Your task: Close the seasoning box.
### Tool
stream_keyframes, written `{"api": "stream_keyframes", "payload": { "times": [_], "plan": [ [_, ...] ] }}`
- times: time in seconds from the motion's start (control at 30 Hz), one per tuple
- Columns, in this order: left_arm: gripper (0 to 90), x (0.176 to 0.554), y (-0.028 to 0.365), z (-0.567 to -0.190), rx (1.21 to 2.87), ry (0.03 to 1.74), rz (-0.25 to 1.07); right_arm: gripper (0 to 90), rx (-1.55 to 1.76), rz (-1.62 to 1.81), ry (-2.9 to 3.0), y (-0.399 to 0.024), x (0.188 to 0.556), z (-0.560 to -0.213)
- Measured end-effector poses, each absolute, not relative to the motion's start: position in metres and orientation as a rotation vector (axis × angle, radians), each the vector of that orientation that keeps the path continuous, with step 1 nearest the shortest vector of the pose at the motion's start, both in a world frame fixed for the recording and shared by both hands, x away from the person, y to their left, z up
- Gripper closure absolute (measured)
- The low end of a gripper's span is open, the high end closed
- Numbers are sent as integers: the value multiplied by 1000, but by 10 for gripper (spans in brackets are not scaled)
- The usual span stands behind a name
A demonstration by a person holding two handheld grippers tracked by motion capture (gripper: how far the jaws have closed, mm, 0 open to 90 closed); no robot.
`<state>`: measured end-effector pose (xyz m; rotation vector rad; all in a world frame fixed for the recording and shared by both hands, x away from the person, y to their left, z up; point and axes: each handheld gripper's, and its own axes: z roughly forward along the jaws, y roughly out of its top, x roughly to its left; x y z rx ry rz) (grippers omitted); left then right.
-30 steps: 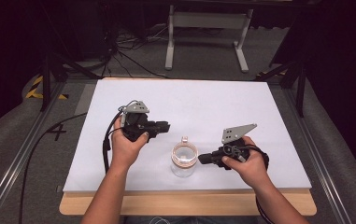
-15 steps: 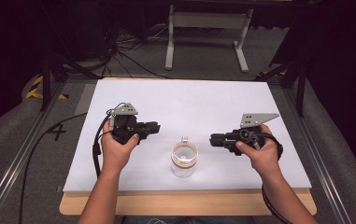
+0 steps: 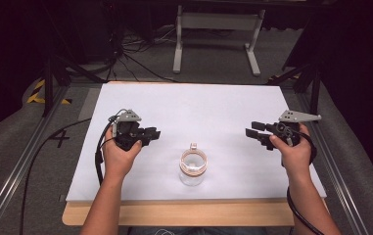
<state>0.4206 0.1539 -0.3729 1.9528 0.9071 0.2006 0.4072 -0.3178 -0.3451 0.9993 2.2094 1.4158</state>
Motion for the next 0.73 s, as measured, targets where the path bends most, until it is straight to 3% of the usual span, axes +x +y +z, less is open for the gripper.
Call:
{"api": "stream_keyframes", "payload": {
  "times": [0.43,0.73],
  "plan": [
    [645,436,158,-401,2041,960,267,378,1058,1136,2355,-338,439,-401],
    [630,437,162,-403,2043,948,272,361,978,1112,2421,-337,444,-416]
  ]
}}
